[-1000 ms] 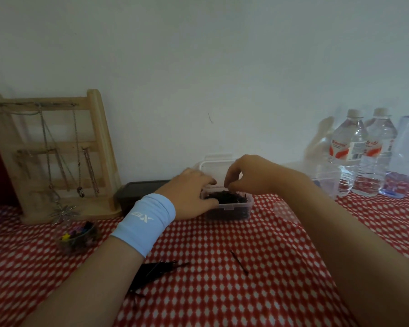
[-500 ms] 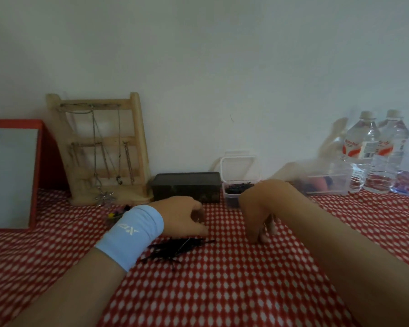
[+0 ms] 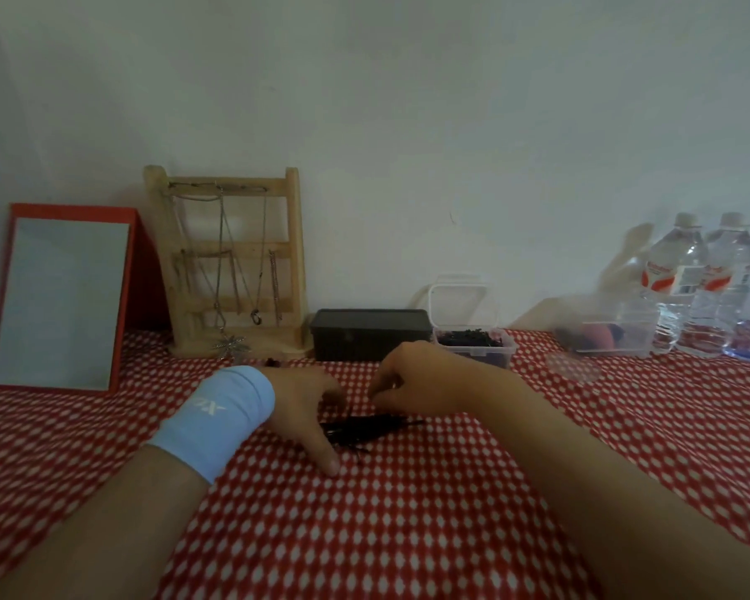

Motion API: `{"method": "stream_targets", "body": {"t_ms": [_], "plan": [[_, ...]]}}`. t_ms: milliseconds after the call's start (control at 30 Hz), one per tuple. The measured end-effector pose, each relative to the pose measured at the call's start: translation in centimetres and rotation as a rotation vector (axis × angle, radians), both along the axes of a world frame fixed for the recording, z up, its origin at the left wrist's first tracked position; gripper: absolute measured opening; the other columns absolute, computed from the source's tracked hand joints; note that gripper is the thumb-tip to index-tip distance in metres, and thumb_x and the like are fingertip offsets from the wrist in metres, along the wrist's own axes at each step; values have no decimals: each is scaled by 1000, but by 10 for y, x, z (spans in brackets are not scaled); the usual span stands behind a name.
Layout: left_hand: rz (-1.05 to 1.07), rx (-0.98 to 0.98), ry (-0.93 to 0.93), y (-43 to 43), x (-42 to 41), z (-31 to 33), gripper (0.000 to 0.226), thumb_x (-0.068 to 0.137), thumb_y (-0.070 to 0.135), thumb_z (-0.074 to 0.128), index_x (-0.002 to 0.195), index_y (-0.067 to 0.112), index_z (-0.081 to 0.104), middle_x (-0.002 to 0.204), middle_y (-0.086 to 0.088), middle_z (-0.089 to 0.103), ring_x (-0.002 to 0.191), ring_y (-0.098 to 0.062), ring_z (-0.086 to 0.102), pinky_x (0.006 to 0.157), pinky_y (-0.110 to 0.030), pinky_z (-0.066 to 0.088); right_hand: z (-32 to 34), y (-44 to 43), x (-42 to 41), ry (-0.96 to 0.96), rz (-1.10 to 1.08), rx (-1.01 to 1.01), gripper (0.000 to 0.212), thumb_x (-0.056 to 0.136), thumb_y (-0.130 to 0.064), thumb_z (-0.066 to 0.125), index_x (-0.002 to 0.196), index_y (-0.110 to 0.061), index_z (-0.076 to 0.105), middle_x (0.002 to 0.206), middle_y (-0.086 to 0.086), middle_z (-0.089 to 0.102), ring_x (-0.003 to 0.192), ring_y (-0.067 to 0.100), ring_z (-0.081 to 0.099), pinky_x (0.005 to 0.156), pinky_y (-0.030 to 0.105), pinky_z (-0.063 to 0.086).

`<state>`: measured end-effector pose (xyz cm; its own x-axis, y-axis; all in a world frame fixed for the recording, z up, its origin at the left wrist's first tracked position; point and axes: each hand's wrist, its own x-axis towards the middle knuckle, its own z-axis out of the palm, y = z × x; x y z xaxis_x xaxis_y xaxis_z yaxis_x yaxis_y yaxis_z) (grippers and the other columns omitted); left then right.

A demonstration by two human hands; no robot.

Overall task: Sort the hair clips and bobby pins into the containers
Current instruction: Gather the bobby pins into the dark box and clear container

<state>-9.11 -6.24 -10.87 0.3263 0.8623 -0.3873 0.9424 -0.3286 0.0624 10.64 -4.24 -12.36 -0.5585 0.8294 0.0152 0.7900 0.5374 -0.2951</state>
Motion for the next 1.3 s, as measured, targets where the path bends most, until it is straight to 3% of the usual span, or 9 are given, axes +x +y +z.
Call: {"method": "stream_targets", "body": {"t_ms": [233,367,500,567,767,967,1100,1233,1300], "plan": [[-89,136,-190,6,8,-12,44,80,38,76,121,28,65,112,13,64,97,-5,57,88,-22,47,-15,-13,-10,-73,36,-130,59,75,-61,77,126,-34,63,113,-16,57,99,5,55,84,22,44],[-96,146,-218,4,7,-10,45,80,40,75,123,28,65,114,15,63,106,-7,59,94,-25,47,-16,-10,-6,-20,10,-95,43,82,-48,76,121,-32,69,109,-13,67,96,6,62,85,23,51],[47,121,-4,5,0,-3,77,67,54,81,135,33,49,126,9,53,117,-17,52,102,-36,45,-18,-6,1,26,22,-96,29,87,-37,74,116,-33,73,111,-16,70,97,0,62,95,28,52],[90,85,56,6,-3,-3,63,68,50,83,124,34,57,116,10,52,113,-17,54,97,-35,50,-19,-6,3,43,26,-86,27,88,-34,73,115,-32,74,110,-16,71,96,-1,62,95,27,52],[129,36,-262,7,4,-10,22,79,13,79,97,23,70,99,2,69,74,-15,72,61,-20,57,-20,-1,7,44,26,-54,23,88,-30,74,111,-32,76,102,-18,70,88,-3,59,88,21,49],[-42,220,-333,8,18,-21,26,83,22,75,107,27,71,91,17,66,81,1,61,82,-20,53,-12,1,26,42,-6,-70,31,83,-34,79,113,-34,75,103,-18,73,88,-3,65,86,18,53],[-55,174,-185,6,20,-16,51,85,38,67,133,30,52,130,9,51,112,-9,53,100,-28,46,1,-1,51,-11,-95,-135,46,78,-39,83,121,-33,70,107,-19,70,95,-2,64,88,16,48],[-84,148,-145,4,23,-19,80,78,59,69,147,30,38,139,7,45,119,-12,48,106,-32,42,1,3,66,-39,-179,-183,26,78,-28,84,104,-31,78,94,-20,72,83,-2,67,77,16,55],[-121,165,-213,3,27,-23,70,81,54,70,143,30,47,136,8,51,108,-6,50,100,-24,43,-2,6,64,-14,-170,-161,15,81,-24,82,95,-29,80,88,-18,73,73,-5,68,65,10,52]]}}
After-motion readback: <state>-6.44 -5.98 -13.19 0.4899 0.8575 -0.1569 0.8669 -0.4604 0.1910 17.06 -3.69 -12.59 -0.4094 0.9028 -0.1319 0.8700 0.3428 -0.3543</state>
